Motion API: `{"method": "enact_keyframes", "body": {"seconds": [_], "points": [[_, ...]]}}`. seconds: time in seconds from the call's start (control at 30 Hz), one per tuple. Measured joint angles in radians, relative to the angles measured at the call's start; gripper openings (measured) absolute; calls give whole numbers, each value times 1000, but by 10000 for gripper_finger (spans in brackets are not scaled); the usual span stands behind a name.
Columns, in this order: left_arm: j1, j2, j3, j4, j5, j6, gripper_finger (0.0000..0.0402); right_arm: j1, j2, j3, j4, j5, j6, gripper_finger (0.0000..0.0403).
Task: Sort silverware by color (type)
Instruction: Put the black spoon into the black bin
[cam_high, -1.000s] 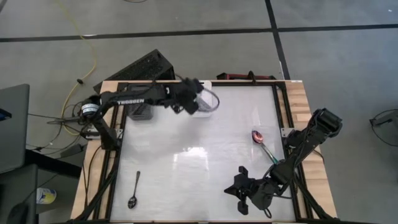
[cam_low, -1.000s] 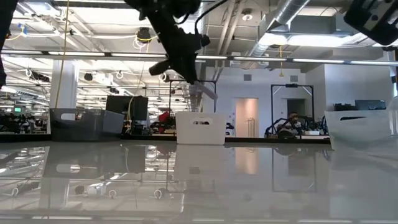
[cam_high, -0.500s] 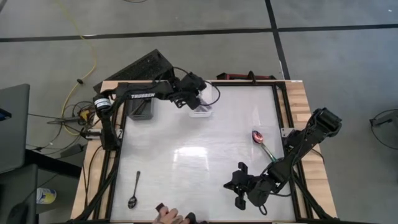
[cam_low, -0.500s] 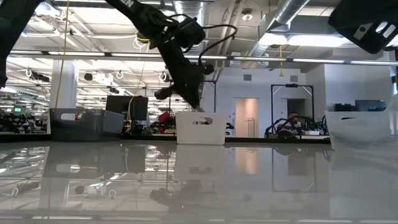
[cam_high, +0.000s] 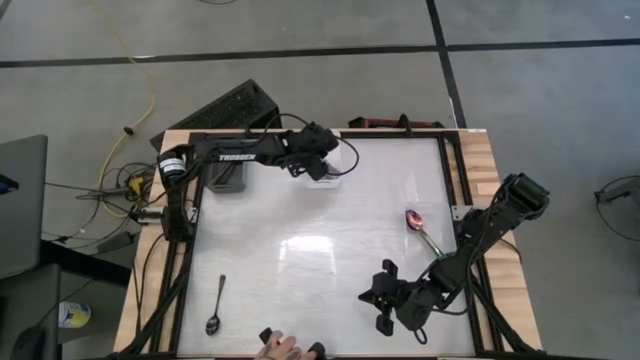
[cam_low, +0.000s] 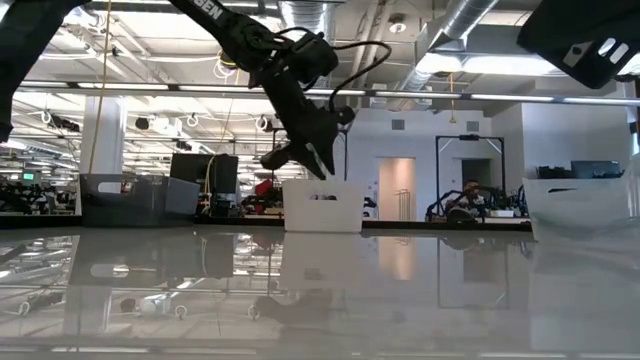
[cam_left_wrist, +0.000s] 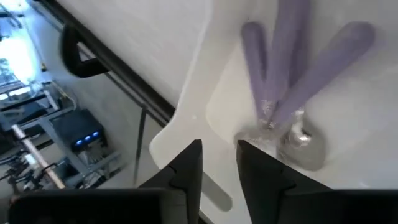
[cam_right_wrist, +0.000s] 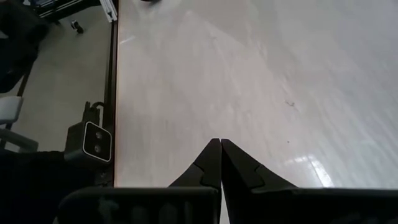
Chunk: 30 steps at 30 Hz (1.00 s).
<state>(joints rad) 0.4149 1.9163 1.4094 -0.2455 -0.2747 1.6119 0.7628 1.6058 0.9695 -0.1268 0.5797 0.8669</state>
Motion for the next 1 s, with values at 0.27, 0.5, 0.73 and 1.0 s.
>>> {"method": "enact_keyframes", "body": {"seconds": [0.27, 0.5, 0.73, 1.0], "points": [[-1, -1, 15, 23, -38, 4, 113, 0, 0, 0, -3, -1, -2, 27], [-56, -95, 100, -131, 89, -342, 114, -5, 0, 0, -7, -2, -27, 27], [-201, -245, 169, -467, 358, -1025, 114, -29, 0, 0, -6, -3, -31, 27], [-446, -344, 153, -708, 488, -1809, 114, -41, 0, 0, -5, -33, -31, 27]]}}
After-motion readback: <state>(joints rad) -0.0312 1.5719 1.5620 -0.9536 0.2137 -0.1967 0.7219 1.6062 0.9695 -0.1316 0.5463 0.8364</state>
